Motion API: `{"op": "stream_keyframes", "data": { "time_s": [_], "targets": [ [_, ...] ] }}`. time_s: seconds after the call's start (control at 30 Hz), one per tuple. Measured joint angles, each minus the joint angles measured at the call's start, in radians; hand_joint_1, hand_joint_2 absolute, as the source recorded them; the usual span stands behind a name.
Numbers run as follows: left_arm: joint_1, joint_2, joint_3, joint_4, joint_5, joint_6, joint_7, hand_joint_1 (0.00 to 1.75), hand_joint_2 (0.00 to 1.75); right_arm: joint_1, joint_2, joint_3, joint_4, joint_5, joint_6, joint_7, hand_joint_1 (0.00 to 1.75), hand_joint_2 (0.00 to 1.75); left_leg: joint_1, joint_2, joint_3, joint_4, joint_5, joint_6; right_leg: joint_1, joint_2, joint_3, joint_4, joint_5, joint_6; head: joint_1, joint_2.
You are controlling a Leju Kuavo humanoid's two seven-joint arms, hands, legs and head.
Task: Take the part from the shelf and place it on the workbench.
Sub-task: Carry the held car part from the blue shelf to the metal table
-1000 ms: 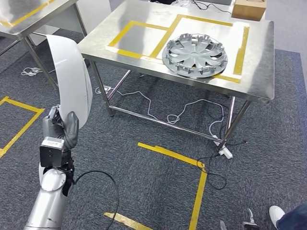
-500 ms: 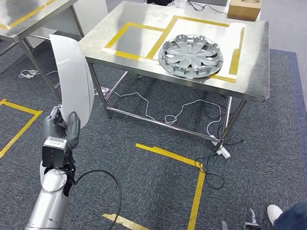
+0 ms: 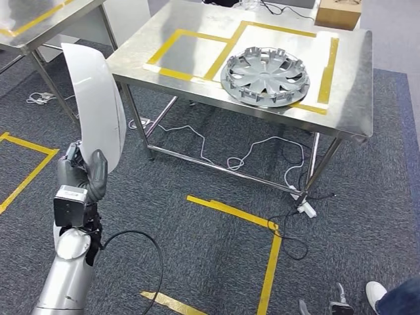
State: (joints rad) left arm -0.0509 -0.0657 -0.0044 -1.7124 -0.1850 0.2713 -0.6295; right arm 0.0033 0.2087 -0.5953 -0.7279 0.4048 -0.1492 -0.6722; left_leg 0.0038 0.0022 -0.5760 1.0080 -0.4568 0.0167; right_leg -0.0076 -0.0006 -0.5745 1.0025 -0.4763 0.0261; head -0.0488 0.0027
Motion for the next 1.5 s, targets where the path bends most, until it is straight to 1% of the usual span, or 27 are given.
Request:
{"op": "stream_keyframes", "data": {
  "time_s": [0.07, 0.13, 0.17, 0.27, 0.3, 0.33, 0.4, 0.5, 0.57, 0.63, 0.7, 0.77, 0.8, 0.83, 0.87, 0.93, 0.97, 1.0, 1.1, 1.17, 1.2, 1.27, 1.3, 1.33, 1.37, 1.43, 1.5],
  "targets": [
    [-0.001, 0.000, 0.000, 0.000, 0.000, 0.000, 0.000, 1.75, 1.75, 0.000, 0.000, 0.000, 0.001, 0.000, 0.000, 0.000, 0.00, 1.75, 0.000, 0.000, -0.002, 0.001, 0.001, -0.010, 0.001, 0.002, 0.001, -0.001, 0.001, -0.011, -0.001, 0.000],
    [-0.002, 0.000, 0.000, 0.000, 0.000, 0.000, 0.000, 1.75, 1.75, 0.000, 0.000, 0.000, 0.001, -0.001, -0.001, 0.000, 0.00, 1.75, 0.003, 0.000, -0.010, 0.022, -0.018, -0.021, -0.001, 0.002, 0.002, -0.005, 0.004, -0.023, -0.002, 0.000],
    [-0.002, 0.000, 0.000, 0.000, 0.000, 0.000, 0.000, 1.75, 1.75, -0.001, 0.000, 0.000, 0.001, -0.001, -0.001, 0.000, 0.00, 1.75, 0.005, -0.001, -0.025, 0.060, -0.042, -0.026, -0.003, 0.002, 0.003, -0.007, 0.006, -0.029, -0.003, 0.000],
    [-0.003, 0.000, 0.000, 0.001, 0.000, -0.002, 0.000, 1.75, 1.75, -0.001, 0.000, 0.000, 0.002, 0.000, -0.001, 0.000, 0.00, 1.75, 0.006, -0.001, -0.110, 0.252, -0.132, -0.036, -0.002, 0.002, 0.003, -0.006, 0.005, -0.034, -0.004, 0.000],
    [-0.002, 0.000, 0.000, 0.002, 0.000, -0.003, 0.001, 1.75, 1.75, -0.001, 0.000, 0.000, 0.002, 0.000, -0.002, 0.000, 0.00, 1.75, 0.006, -0.001, -0.127, 0.288, -0.137, -0.036, -0.002, 0.002, 0.003, -0.006, 0.005, -0.034, -0.004, 0.000],
    [-0.002, 0.000, 0.000, 0.002, 0.000, -0.004, 0.001, 1.75, 1.75, -0.001, 0.000, 0.001, 0.003, 0.000, -0.002, 0.000, 0.00, 1.75, 0.006, -0.001, -0.129, 0.292, -0.127, -0.035, -0.002, 0.002, 0.004, -0.006, 0.005, -0.034, -0.004, 0.000],
    [-0.001, 0.000, 0.000, 0.002, 0.000, -0.004, 0.001, 1.75, 1.75, -0.001, 0.000, 0.001, 0.004, 0.000, -0.002, 0.000, 0.00, 1.75, 0.006, -0.001, -0.115, 0.262, -0.096, -0.033, -0.001, 0.003, 0.006, -0.006, 0.005, -0.034, -0.004, 0.000],
    [-0.001, 0.000, 0.000, 0.002, 0.000, -0.004, 0.001, 1.75, 1.75, -0.002, 0.000, 0.001, 0.004, 0.000, -0.002, 0.000, 0.00, 1.75, 0.006, -0.001, -0.109, 0.247, -0.086, -0.032, -0.001, 0.003, 0.006, -0.006, 0.005, -0.034, -0.004, 0.000],
    [0.008, 0.002, 0.001, -0.002, 0.004, -0.004, 0.001, 1.75, 1.75, -0.002, 0.000, 0.006, 0.004, 0.002, -0.005, 0.000, 0.00, 1.75, 0.004, -0.001, -0.062, 0.143, -0.043, -0.026, 0.000, 0.004, 0.006, -0.005, 0.004, -0.028, -0.004, 0.000],
    [0.028, 0.006, 0.010, -0.015, 0.014, -0.009, -0.001, 1.75, 1.75, -0.004, 0.002, 0.017, 0.004, 0.005, -0.012, 0.000, 0.00, 1.75, 0.004, -0.002, -0.009, 0.019, 0.001, -0.005, 0.001, 0.004, -0.004, 0.005, -0.007, -0.009, -0.002, 0.000],
    [0.041, 0.007, 0.019, -0.025, 0.019, -0.016, -0.002, 1.75, 1.75, -0.005, 0.003, 0.023, 0.004, 0.006, -0.018, 0.000, 0.00, 1.75, 0.006, -0.002, -0.002, -0.006, 0.005, 0.014, 0.000, 0.004, -0.043, 0.078, -0.051, 0.007, 0.000, 0.000],
    [0.045, 0.006, 0.022, -0.027, 0.018, -0.018, -0.003, 1.75, 1.75, -0.004, 0.003, 0.023, 0.006, 0.005, -0.019, 0.000, 0.00, 1.75, 0.005, -0.002, -0.003, -0.006, 0.005, 0.018, -0.002, 0.003, -0.107, 0.216, -0.113, 0.012, 0.001, 0.000],
    [0.048, 0.006, 0.023, -0.027, 0.017, -0.019, -0.003, 1.75, 1.75, -0.003, 0.003, 0.023, 0.007, 0.004, -0.019, 0.000, 0.00, 1.75, 0.004, -0.002, -0.004, -0.005, 0.005, 0.018, -0.002, 0.003, -0.134, 0.269, -0.128, 0.013, 0.000, 0.000],
    [0.050, 0.006, 0.024, -0.027, 0.017, -0.020, -0.003, 1.75, 1.75, -0.002, 0.003, 0.024, 0.008, 0.004, -0.019, 0.000, 0.00, 1.75, 0.003, -0.002, -0.004, -0.005, 0.005, 0.018, -0.002, 0.003, -0.143, 0.285, -0.123, 0.014, 0.000, 0.000],
    [0.051, 0.006, 0.024, -0.027, 0.016, -0.022, -0.003, 1.75, 1.75, -0.002, 0.003, 0.024, 0.009, 0.004, -0.019, 0.000, 0.00, 1.75, 0.003, -0.003, -0.003, -0.005, 0.005, 0.017, -0.002, 0.003, -0.132, 0.259, -0.100, 0.012, 0.000, 0.000],
    [0.052, 0.006, 0.025, -0.027, 0.015, -0.024, -0.003, 1.75, 1.75, -0.004, 0.003, 0.024, 0.010, 0.004, -0.020, 0.000, 0.00, 1.75, 0.002, -0.004, 0.000, -0.005, 0.003, 0.015, -0.001, 0.002, -0.063, 0.119, -0.032, 0.004, 0.001, 0.000],
    [0.052, 0.006, 0.026, -0.027, 0.014, -0.025, -0.003, 1.75, 1.75, -0.006, 0.003, 0.024, 0.010, 0.004, -0.021, 0.000, 0.00, 1.75, 0.001, -0.004, 0.000, -0.003, 0.002, 0.012, 0.000, 0.002, -0.027, 0.053, -0.010, 0.000, 0.000, 0.000],
    [0.052, 0.006, 0.027, -0.027, 0.014, -0.025, -0.003, 1.75, 1.75, -0.007, 0.003, 0.024, 0.010, 0.004, -0.022, 0.000, 0.00, 1.75, -0.001, -0.004, -0.001, -0.002, 0.002, 0.008, 0.002, 0.002, -0.004, 0.011, -0.001, -0.004, 0.000, 0.000],
    [0.052, 0.006, 0.028, -0.028, 0.013, -0.027, -0.002, 1.75, 1.75, -0.008, 0.003, 0.024, 0.011, 0.004, -0.023, 0.000, 0.00, 1.75, 0.000, -0.005, -0.005, -0.001, 0.003, -0.008, 0.005, 0.003, 0.008, -0.010, 0.001, -0.016, -0.001, 0.000],
    [0.052, 0.006, 0.029, -0.029, 0.012, -0.027, -0.002, 1.75, 1.75, -0.009, 0.004, 0.024, 0.011, 0.004, -0.023, 0.000, 0.00, 1.75, 0.002, -0.005, -0.014, 0.026, -0.019, -0.019, 0.001, 0.002, 0.012, -0.015, 0.006, -0.028, -0.002, 0.000],
    [0.052, 0.007, 0.031, -0.030, 0.013, -0.027, -0.002, 1.75, 1.75, -0.010, 0.004, 0.024, 0.011, 0.004, -0.022, 0.000, 0.00, 1.75, 0.003, -0.004, -0.031, 0.068, -0.045, -0.024, -0.001, 0.002, 0.014, -0.018, 0.007, -0.032, -0.003, 0.000],
    [0.054, 0.007, 0.037, -0.031, 0.014, -0.027, -0.001, 1.75, 1.75, -0.010, 0.004, 0.025, 0.013, 0.004, -0.022, 0.000, 0.00, 1.75, 0.006, -0.004, -0.090, 0.202, -0.111, -0.032, -0.001, 0.002, 0.014, -0.018, 0.007, -0.036, -0.004, 0.000],
    [0.056, 0.007, 0.039, -0.031, 0.015, -0.027, -0.001, 1.75, 1.75, -0.009, 0.004, 0.025, 0.014, 0.004, -0.022, 0.000, 0.00, 1.75, 0.007, -0.004, -0.116, 0.259, -0.131, -0.034, -0.001, 0.002, 0.014, -0.018, 0.007, -0.037, -0.004, 0.000],
    [0.059, 0.007, 0.041, -0.031, 0.015, -0.027, 0.000, 1.75, 1.75, -0.008, 0.005, 0.024, 0.015, 0.003, -0.022, 0.000, 0.00, 1.75, 0.007, -0.004, -0.129, 0.286, -0.131, -0.036, -0.001, 0.002, 0.015, -0.017, 0.006, -0.036, -0.004, 0.000],
    [0.060, 0.007, 0.043, -0.031, 0.014, -0.027, 0.000, 1.75, 1.75, -0.008, 0.005, 0.024, 0.016, 0.003, -0.022, 0.000, 0.00, 1.75, 0.007, -0.004, -0.126, 0.278, -0.115, -0.036, -0.001, 0.002, 0.015, -0.017, 0.006, -0.036, -0.004, 0.000],
    [0.061, 0.007, 0.044, -0.031, 0.013, -0.027, 0.000, 1.75, 1.75, -0.007, 0.005, 0.025, 0.016, 0.003, -0.022, 0.000, 0.00, 1.75, 0.007, -0.004, -0.066, 0.149, -0.042, -0.031, -0.001, 0.003, 0.019, -0.015, 0.003, -0.032, -0.004, 0.000],
    [0.060, 0.007, 0.044, -0.031, 0.010, -0.028, 0.000, 1.75, 1.75, -0.008, 0.005, 0.025, 0.016, 0.003, -0.021, 0.000, 0.00, 1.75, 0.005, -0.005, -0.009, 0.026, 0.000, -0.023, 0.003, 0.004, 0.018, -0.012, 0.000, -0.024, -0.003, 0.000]
  ]
}}
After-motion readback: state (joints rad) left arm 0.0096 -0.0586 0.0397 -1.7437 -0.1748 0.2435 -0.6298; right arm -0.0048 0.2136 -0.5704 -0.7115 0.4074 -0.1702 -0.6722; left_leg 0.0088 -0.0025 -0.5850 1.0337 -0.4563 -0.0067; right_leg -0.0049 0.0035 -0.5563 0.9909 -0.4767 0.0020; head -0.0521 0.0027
